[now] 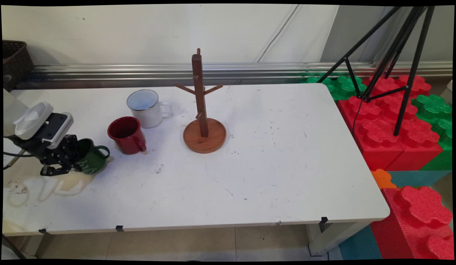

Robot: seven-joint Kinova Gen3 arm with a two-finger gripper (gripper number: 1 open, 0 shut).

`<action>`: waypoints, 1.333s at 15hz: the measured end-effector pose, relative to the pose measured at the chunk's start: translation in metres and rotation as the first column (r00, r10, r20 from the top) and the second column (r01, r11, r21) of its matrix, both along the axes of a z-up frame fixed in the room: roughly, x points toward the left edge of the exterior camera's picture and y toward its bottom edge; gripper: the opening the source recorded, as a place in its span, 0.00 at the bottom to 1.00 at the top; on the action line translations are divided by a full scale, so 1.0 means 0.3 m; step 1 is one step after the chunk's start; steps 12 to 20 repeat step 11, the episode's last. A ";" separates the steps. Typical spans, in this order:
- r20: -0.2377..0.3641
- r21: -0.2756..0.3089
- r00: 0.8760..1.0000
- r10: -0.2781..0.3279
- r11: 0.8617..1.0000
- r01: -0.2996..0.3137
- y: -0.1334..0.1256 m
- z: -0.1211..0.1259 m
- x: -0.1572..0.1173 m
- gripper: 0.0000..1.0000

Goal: Place the picked object on the table

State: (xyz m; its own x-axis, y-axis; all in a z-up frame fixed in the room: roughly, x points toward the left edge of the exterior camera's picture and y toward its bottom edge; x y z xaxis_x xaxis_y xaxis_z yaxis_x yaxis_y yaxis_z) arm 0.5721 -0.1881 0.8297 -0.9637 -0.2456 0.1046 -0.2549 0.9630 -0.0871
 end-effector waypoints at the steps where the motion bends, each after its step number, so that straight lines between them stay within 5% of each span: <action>1: 0.003 -0.002 1.000 0.003 1.000 -0.003 -0.001 -0.004 0.002 0.00; 2: 0.004 -0.003 1.000 0.003 1.000 -0.003 -0.004 -0.007 0.004 0.00; 3: 0.005 -0.004 1.000 0.004 1.000 -0.004 -0.005 -0.008 0.005 1.00; 20: -0.009 -0.023 1.000 0.024 0.999 -0.024 -0.030 -0.013 0.002 1.00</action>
